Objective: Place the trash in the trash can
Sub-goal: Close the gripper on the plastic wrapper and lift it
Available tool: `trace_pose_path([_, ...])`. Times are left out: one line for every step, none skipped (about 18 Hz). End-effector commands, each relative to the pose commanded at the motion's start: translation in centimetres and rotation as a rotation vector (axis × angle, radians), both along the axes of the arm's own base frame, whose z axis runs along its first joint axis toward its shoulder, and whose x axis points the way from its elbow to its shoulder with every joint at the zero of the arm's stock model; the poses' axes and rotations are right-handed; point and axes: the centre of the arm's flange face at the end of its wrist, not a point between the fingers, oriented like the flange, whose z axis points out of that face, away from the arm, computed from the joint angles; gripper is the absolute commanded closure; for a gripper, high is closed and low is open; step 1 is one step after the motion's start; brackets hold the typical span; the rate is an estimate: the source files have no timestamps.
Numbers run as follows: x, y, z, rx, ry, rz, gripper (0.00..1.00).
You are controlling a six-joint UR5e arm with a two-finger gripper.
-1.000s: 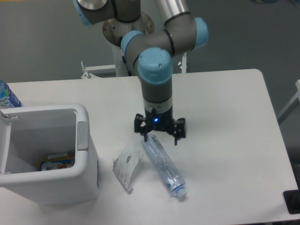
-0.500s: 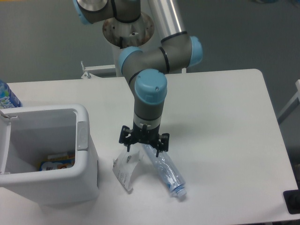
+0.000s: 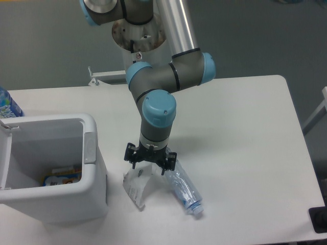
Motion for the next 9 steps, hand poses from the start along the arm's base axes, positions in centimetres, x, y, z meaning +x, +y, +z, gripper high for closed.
trace_pose_path([0.00, 0.00, 0.00, -0.001, -0.003, 0.016, 0.75])
trace_pose_path([-0.01, -0.01, 0.00, -0.003, -0.008, 0.047, 0.88])
trace_pose_path([0.01, 0.01, 0.00, -0.003, -0.016, 0.078, 0.99])
trace_pose_path([-0.02, 0.04, 0.07, -0.002, -0.019, 0.096, 1.00])
trace_pose_path([-0.09, 0.11, 0.20, 0.000, -0.017, 0.099, 1.00])
trace_pose_path([-0.08, 0.12, 0.20, 0.001, -0.018, 0.099, 1.00])
trace_pose_path([-0.14, 0.19, 0.34, 0.003, -0.016, 0.099, 1.00])
trace_pose_path([-0.17, 0.25, 0.31, 0.004, -0.018, 0.100, 1.00])
trace_pose_path([-0.24, 0.32, 0.35, 0.005, -0.017, 0.100, 1.00])
